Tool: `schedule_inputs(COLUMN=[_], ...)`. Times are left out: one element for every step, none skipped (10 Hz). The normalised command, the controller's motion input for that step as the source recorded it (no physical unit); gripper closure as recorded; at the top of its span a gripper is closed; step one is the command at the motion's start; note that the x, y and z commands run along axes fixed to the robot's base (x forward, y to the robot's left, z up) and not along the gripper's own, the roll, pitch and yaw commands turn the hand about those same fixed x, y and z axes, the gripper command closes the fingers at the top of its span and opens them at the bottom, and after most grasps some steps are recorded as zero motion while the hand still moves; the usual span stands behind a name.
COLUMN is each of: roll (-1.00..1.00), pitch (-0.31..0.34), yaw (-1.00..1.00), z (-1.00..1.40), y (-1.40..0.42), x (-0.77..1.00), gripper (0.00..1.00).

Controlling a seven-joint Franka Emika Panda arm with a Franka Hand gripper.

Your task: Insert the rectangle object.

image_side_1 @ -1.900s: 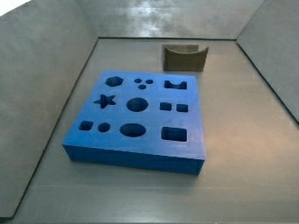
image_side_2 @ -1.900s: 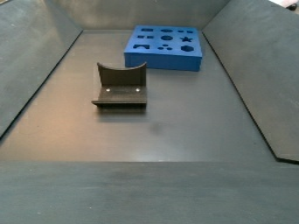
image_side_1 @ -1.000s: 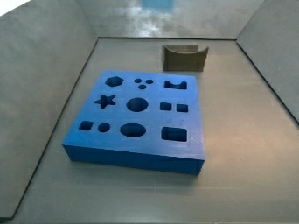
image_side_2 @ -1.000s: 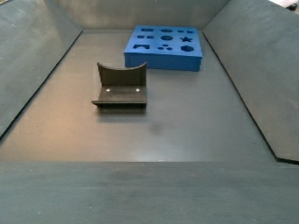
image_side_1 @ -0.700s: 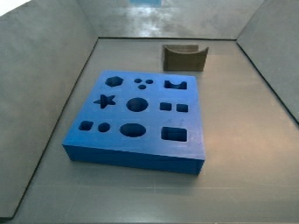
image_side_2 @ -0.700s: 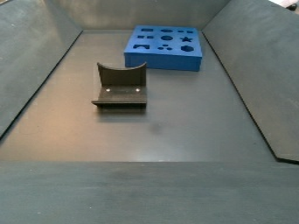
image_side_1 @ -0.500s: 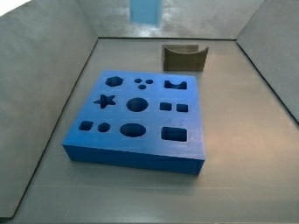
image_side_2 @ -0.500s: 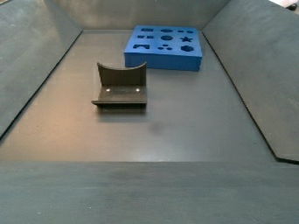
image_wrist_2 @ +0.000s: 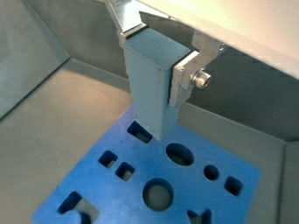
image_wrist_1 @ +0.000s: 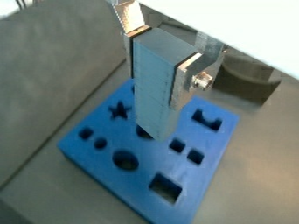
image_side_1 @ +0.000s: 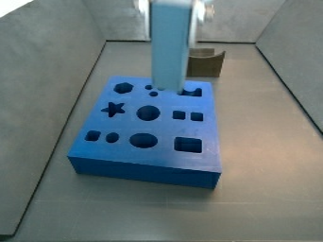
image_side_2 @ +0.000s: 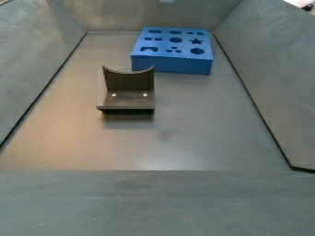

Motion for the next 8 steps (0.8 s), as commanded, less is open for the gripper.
schedule_inputs(roll=[0.04,0.07,0.12,0.09,0.03,0.01,0.04,0.08], pitch=[0.0,-0.01,-0.019,0.0,-0.009,-0.013,0.0,0.0], yaw=[0.3,0.39,0.41,0.38,0.24,0.0,0.0,0.0], z=[-1.0,-1.0,-0.99,-0.88,-0.71,-0.61,-0.49,-0.37], y=[-0.18,-0.15,-0.12,-0.15,-0.18,-0.17,-0.1,-0.02], x=[0.3,0.33,0.31,0.31,0.17,0.06,0.13,0.1], gripper=[1.0,1.0,1.0,1.0,1.0,1.0,1.0,1.0])
